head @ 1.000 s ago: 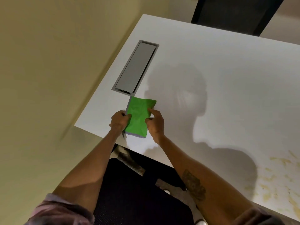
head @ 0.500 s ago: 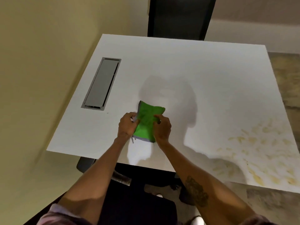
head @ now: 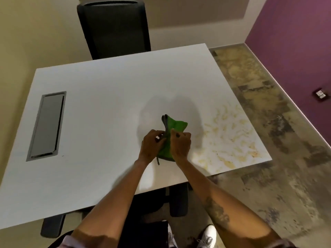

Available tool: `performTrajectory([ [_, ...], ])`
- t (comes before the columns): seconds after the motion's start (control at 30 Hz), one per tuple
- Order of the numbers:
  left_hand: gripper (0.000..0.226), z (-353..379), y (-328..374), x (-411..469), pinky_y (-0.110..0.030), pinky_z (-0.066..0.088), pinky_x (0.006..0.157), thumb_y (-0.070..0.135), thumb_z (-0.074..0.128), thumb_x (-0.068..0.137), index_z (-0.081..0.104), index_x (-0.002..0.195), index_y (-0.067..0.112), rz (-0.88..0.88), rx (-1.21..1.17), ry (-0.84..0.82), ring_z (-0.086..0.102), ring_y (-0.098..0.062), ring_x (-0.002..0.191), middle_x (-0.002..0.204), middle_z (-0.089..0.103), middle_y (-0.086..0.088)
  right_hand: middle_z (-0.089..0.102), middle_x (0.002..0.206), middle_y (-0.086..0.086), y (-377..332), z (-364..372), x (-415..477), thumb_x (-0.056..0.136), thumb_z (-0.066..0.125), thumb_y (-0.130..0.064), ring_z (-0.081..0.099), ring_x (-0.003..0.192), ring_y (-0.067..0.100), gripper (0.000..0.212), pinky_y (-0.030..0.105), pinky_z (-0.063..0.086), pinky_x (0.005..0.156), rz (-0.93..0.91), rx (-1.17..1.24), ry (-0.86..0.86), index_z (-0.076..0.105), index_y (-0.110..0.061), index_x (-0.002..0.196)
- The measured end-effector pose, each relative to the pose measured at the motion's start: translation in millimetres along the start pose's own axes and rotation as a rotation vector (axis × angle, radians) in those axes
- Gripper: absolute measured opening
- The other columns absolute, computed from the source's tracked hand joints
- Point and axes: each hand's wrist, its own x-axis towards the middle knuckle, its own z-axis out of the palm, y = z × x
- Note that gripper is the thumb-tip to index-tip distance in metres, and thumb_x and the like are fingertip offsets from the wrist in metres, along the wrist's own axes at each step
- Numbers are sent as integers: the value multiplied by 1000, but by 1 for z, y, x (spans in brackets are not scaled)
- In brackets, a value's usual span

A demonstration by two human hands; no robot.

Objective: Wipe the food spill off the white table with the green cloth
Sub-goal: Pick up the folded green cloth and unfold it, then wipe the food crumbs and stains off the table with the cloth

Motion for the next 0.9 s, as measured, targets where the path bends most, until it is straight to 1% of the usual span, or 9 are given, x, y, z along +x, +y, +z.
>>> performTrajectory([
  [0.1, 23, 33, 29, 3, -28, 56, 83, 18, 67, 96, 74, 118, 15, 86, -14, -79, 63, -13, 86, 105, 67, -3, 47, 112, 7, 15, -35, 14, 89, 48, -65, 49, 105, 23, 62, 36, 49, 89, -19, -67, 44, 67, -8, 106],
  [0.2, 19, 64, 54, 4, -27, 56, 82, 15, 66, 96, 76, 112, 10, 179, 20, -161, 64, -17, 90, 104, 68, -5, 45, 113, 7, 26, -67, 27, 85, 50, -70, 48, 104, 23, 67, 39, 49, 85, 35, -113, 114, 65, -7, 103],
  [0.37, 15, 108, 82, 2, -28, 54, 79, 5, 69, 91, 78, 103, 8, 278, 56, -290, 64, -17, 88, 104, 69, -5, 44, 114, 9, 42, -115, 42, 87, 57, -48, 51, 107, 33, 45, 40, 45, 80, 156, -163, 194, 62, -6, 103],
  [0.47, 20, 130, 90, -4, -30, 53, 78, 5, 70, 89, 79, 106, 13, 328, 85, -381, 62, -12, 84, 103, 69, -1, 52, 116, 15, 56, -141, 42, 88, 60, -37, 56, 103, 38, 35, 47, 52, 80, 210, -140, 285, 55, -5, 102],
  [0.53, 26, 141, 94, -8, -32, 55, 80, 15, 70, 90, 77, 114, 21, 342, 108, -454, 62, -8, 85, 102, 66, 7, 56, 115, 17, 67, -156, 37, 90, 59, -35, 59, 100, 39, 27, 49, 54, 78, 245, -101, 360, 51, -10, 96],
  [0.6, 30, 149, 95, -12, -32, 55, 81, 30, 68, 92, 74, 121, 29, 336, 118, -500, 62, -8, 89, 100, 62, 16, 56, 114, 15, 83, -169, 30, 93, 57, -38, 60, 98, 36, 33, 43, 54, 77, 277, -76, 433, 55, -6, 102],
  [0.73, 32, 156, 76, -15, -32, 53, 90, 44, 59, 99, 72, 125, 30, 254, 140, -381, 57, -12, 107, 110, 67, 13, 51, 116, 12, 121, -183, 6, 95, 54, -36, 57, 99, 34, 34, 35, 44, 73, 267, -76, 568, 62, -7, 109],
  [0.83, 28, 148, 58, -16, -40, 51, 96, 30, 61, 101, 74, 122, 18, 290, 192, -204, 62, -25, 111, 117, 70, 0, 43, 114, 13, 148, -179, -9, 96, 49, -35, 55, 89, 36, 32, 34, 42, 68, 278, -106, 552, 62, -6, 101],
  [0.9, 26, 142, 47, -13, -45, 49, 94, 24, 64, 99, 74, 120, 11, 344, 297, -81, 64, -36, 112, 119, 71, -9, 39, 123, 12, 161, -170, -16, 97, 48, -36, 56, 88, 37, 31, 39, 50, 74, 332, -70, 527, 60, -8, 104],
])
